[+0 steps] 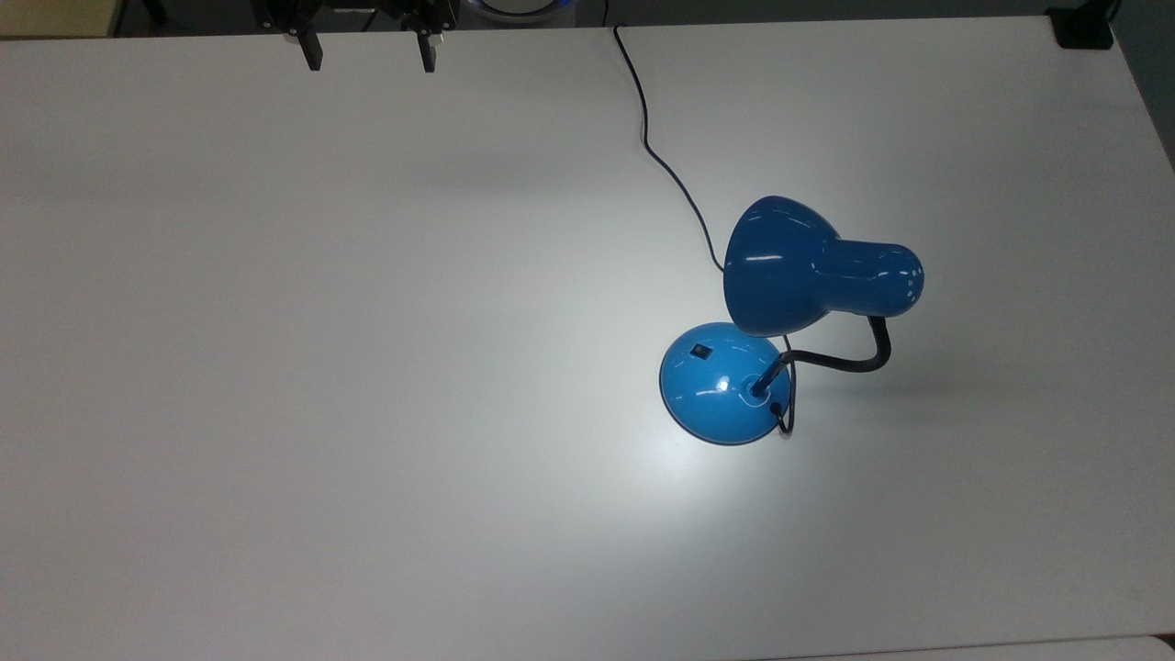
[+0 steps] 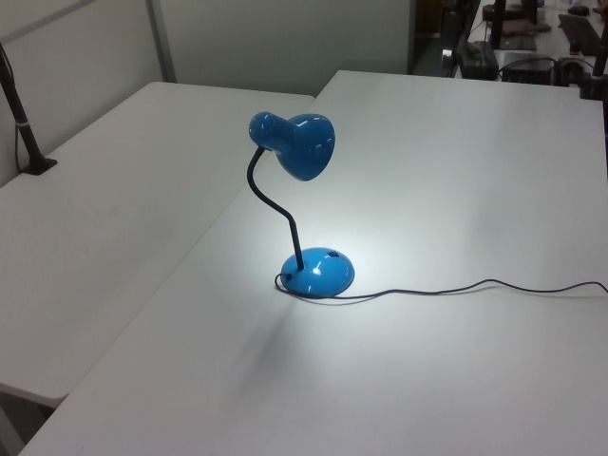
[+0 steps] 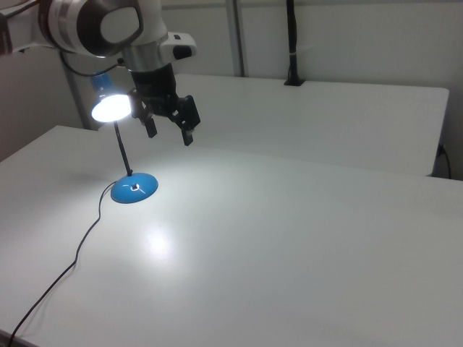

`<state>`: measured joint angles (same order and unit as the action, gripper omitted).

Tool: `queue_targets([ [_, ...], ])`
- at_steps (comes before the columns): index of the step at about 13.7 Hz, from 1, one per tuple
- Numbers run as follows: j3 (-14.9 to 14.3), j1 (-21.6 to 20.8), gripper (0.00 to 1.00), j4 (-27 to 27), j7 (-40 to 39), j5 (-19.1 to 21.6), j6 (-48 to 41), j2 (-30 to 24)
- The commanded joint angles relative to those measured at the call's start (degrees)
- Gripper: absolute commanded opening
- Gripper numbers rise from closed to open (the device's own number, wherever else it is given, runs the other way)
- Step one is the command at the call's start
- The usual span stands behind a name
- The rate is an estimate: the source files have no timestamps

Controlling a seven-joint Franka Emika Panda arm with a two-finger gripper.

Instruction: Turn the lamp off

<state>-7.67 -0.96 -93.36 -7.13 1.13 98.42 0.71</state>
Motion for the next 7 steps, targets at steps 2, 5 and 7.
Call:
queue_targets([
  [2,0.02,-0.1,1.0,0.37,1.25,0.98,-1.83,-0.45],
  [5,0.02,-0.01,1.0,0.29,1.25,0.98,-1.83,-0.62],
  [7,0.02,0.08,1.0,0.2,0.2,0.98,-1.83,-0.8],
])
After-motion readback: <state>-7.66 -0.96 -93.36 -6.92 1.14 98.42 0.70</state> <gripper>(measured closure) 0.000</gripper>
